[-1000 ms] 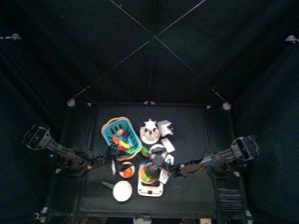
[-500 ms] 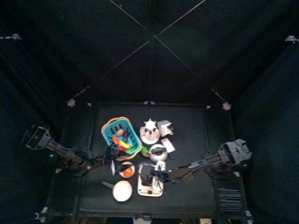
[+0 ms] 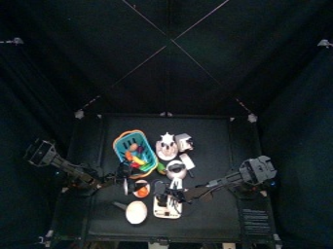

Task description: Place pot lid on pot

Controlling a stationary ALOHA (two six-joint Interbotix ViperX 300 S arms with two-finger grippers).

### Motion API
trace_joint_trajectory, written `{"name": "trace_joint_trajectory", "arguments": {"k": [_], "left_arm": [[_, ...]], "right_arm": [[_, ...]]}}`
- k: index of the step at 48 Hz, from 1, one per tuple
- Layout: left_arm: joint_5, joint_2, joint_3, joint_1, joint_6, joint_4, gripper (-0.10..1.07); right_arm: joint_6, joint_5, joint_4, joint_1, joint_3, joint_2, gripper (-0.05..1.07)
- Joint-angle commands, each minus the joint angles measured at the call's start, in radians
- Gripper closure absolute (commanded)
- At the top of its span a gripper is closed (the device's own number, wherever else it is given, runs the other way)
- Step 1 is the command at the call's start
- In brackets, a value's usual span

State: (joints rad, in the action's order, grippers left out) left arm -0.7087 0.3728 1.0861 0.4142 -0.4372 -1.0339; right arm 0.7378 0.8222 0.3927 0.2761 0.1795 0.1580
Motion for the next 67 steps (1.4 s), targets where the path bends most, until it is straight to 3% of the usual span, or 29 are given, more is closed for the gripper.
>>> {"name": "trace_joint_trajectory", "arguments": {"k": [1, 56, 61, 67], "left_arm": [[-0.009, 0.000, -0.009, 0.003, -0.002, 0.005, -0.04], [-0.009, -0.002, -0.009, 0.006, -0.002, 0.005, -0.04], [-0.009, -0.003, -0.009, 0.006, -0.002, 0.005, -0.04], [-0.008, -0.003, -0.009, 0.006, -0.002, 0.005, -0.04]], "right_arm": [[-0.003, -0.003, -0.002, -0.009, -0.025, -0.014, 0.53], [-0.005, -0.011, -0.025, -0.002, -0.025, 0.002, 0.52], [-0.005, -0.011, -0.023, -0.002, -0.023, 0.000, 0.47], [-0.005, -0.009, -0.018, -0.002, -0.023, 0.002, 0.32]]}}
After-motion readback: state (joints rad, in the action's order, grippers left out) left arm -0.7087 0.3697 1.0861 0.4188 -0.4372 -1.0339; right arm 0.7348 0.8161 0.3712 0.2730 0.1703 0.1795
